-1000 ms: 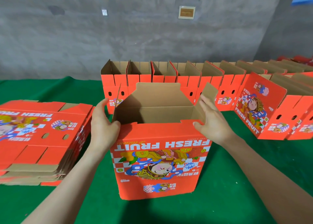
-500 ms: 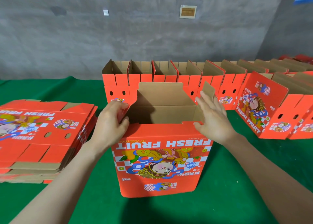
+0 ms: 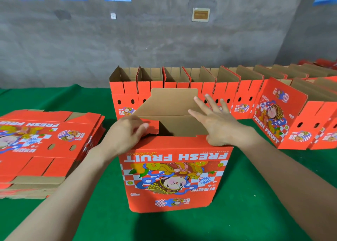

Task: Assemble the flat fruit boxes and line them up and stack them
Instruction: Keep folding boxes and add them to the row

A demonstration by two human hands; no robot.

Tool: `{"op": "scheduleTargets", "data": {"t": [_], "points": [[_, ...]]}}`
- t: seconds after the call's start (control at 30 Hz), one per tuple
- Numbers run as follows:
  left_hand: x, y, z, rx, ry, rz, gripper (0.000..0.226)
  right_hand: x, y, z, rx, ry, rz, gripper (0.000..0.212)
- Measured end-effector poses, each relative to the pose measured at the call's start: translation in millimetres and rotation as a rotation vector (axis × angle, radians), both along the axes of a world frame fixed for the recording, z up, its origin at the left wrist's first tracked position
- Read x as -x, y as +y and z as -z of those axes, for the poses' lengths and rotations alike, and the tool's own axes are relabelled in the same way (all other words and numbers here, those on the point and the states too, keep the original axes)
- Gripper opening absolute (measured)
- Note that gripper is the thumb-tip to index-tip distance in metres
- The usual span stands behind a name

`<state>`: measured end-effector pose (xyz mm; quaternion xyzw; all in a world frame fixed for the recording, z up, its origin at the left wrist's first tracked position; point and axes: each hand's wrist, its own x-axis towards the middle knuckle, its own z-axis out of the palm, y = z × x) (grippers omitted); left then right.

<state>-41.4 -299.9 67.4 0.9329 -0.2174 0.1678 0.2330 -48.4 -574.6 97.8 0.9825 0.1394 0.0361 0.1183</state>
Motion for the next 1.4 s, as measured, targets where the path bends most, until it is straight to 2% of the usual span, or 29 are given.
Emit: {"op": "scheduleTargets", "data": {"t": [0.03,0.13,0.2,0.3,0.37,0.43,0.47,0.53,0.57,0.67,0.77,0.83,0.9,0.97,1.03,1.2,1.27,1.4], "points": [[-7.2,-1.5,-1.2,-0.025,-0.008,-0.047,0.027,0.4,-1.1,1.0,-0.007,-0.005,-0.005,0.101],[-24.4,-7.0,-5.5,-0.202,0.185,-0.151,0.068,0.5,-6.3,5.5,-0.049,-0.036,-0.040,0.103],[-35.0,-9.5,-5.5,-0.141,0.328,-0.101,0.079,2.0,-12.0,9.5,-0.161,-0.096,-0.108,0.110],[-45.8,-7.3,0.6,-0.036,0.394,-0.073,0.080,6.4,-21.1,19.4,-0.445,-0.265,-0.261,0.123],[-51.1,-5.9,3.5,-0.049,0.378,-0.080,0.080,8.2,-26.3,27.1,-0.701,-0.332,-0.227,0.129],[-54.1,-5.8,5.4,-0.049,0.356,-0.076,0.080,8.1,-29.9,35.2,-0.937,-0.246,-0.133,0.118],[-56.0,-6.0,5.3,-0.039,0.347,-0.076,0.079,7.0,-32.1,39.7,-0.998,-0.190,-0.114,0.102],[-59.2,-5.9,5.0,-0.025,0.335,-0.078,0.077,7.0,-36.6,46.9,-1.009,-0.194,-0.097,0.070],[-60.1,-5.5,4.8,-0.027,0.329,-0.082,0.076,7.9,-37.6,47.6,-1.011,-0.220,-0.095,0.063],[-63.0,-3.1,3.1,-0.039,0.322,-0.090,0.075,11.4,-33.4,43.5,-1.030,-0.245,-0.140,0.056],[-64.5,-1.5,2.1,-0.033,0.318,-0.074,0.076,9.1,-30.6,42.2,-0.944,-0.178,-0.180,0.047],[-63.5,-1.9,1.7,-0.004,0.306,-0.034,0.077,5.9,-32.1,42.8,-0.899,-0.099,-0.152,0.032],[-61.1,-2.6,1.1,0.050,0.279,0.023,0.080,2.3,-34.6,43.1,-0.945,-0.077,-0.117,0.015],[-58.5,-2.1,0.8,0.112,0.235,0.082,0.079,-2.1,-34.6,43.2,-1.013,-0.106,-0.079,0.022],[-54.9,-0.9,1.2,0.192,0.181,0.130,0.068,-5.2,-31.1,43.7,-1.073,-0.162,-0.074,0.026],[-50.9,1.2,4.4,0.345,0.169,0.058,0.043,-6.5,-27.0,46.7,-1.158,-0.362,-0.068,0.016],[-50.3,-0.3,3.3,0.352,0.150,0.023,0.034,-5.2,-27.1,45.2,-1.143,-0.369,-0.111,0.012],[-49.4,-6.6,-1.3,0.305,0.157,0.002,0.028,-6.7,-23.3,37.3,-0.986,-0.359,-0.241,0.010]]}}
